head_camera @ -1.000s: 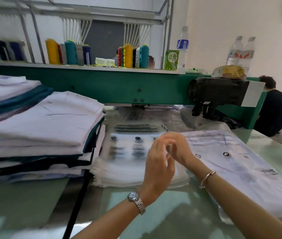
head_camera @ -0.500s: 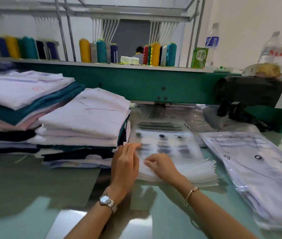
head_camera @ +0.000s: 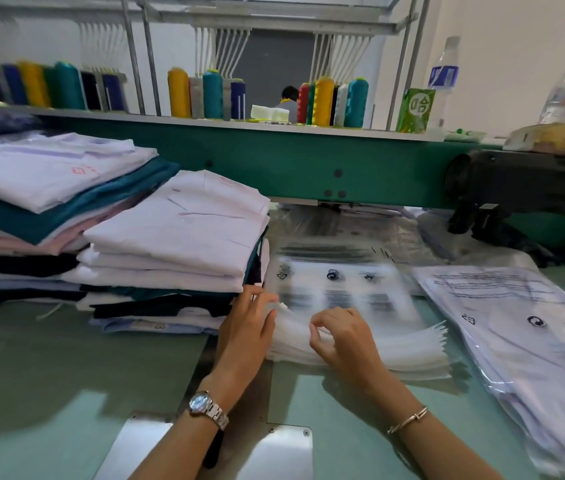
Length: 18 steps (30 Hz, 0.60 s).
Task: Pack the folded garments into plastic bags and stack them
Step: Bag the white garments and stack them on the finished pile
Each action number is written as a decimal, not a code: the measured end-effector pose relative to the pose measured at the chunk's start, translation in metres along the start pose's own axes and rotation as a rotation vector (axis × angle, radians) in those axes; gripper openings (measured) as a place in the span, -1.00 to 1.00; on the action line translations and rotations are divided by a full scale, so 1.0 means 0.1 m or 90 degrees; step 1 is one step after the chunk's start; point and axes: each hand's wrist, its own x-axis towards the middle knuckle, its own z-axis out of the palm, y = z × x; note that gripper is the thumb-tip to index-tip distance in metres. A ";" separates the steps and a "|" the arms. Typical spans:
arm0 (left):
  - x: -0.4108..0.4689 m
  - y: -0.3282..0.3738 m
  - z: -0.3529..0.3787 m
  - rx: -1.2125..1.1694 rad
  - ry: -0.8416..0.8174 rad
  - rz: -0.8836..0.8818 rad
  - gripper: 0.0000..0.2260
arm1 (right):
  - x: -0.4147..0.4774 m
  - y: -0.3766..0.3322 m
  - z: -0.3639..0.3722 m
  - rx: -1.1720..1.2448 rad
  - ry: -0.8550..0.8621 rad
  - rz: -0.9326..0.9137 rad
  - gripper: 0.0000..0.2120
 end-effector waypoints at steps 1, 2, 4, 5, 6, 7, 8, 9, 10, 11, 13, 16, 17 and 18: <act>0.00 0.00 -0.02 -0.010 0.006 0.002 -0.94 | 0.00 0.00 0.00 -0.003 0.010 -0.010 -0.96; 0.00 0.00 -0.03 -0.018 0.013 0.005 -0.98 | 0.01 -0.01 0.00 -0.002 0.020 -0.018 -0.96; -0.01 -0.01 -0.05 -0.024 0.017 0.009 -0.98 | 0.01 -0.06 0.01 0.015 0.033 -0.030 -0.92; -0.01 -0.01 -0.06 -0.023 0.015 0.013 -0.97 | 0.02 -0.10 0.03 0.026 0.036 -0.037 -0.91; -0.02 -0.01 -0.06 -0.020 0.014 0.019 -0.97 | 0.04 -0.15 0.05 0.033 0.034 -0.048 -0.91; -0.02 0.00 -0.06 -0.015 0.014 0.027 -0.96 | 0.06 -0.20 0.08 0.034 0.030 -0.057 -0.90; -0.03 0.00 -0.05 -0.011 0.016 0.036 -0.95 | 0.08 -0.25 0.10 0.033 0.027 -0.061 -0.88; -0.04 0.00 -0.05 -0.007 0.017 0.045 -0.95 | 0.10 -0.30 0.13 0.033 0.027 -0.060 -0.88; -0.05 0.00 -0.06 -0.003 0.017 0.050 -0.95 | 0.12 -0.33 0.15 0.034 0.030 -0.053 -0.89; -0.06 0.00 -0.06 0.004 0.016 0.051 -0.96 | 0.13 -0.35 0.16 0.032 0.035 -0.047 -0.91; -0.07 -0.03 -0.07 0.040 0.016 0.046 -0.96 | 0.15 -0.36 0.16 0.001 0.037 -0.053 -0.95; -0.06 -0.06 -0.10 0.084 0.038 0.030 -0.95 | 0.15 -0.28 0.10 -0.054 0.020 -0.076 -0.92; -0.06 -0.06 -0.11 0.085 0.047 0.022 -0.96 | 0.15 -0.24 0.06 -0.064 0.014 -0.073 -0.91; -0.06 -0.07 -0.12 0.082 0.053 0.016 -0.96 | 0.14 -0.19 0.01 -0.072 0.009 -0.068 -0.90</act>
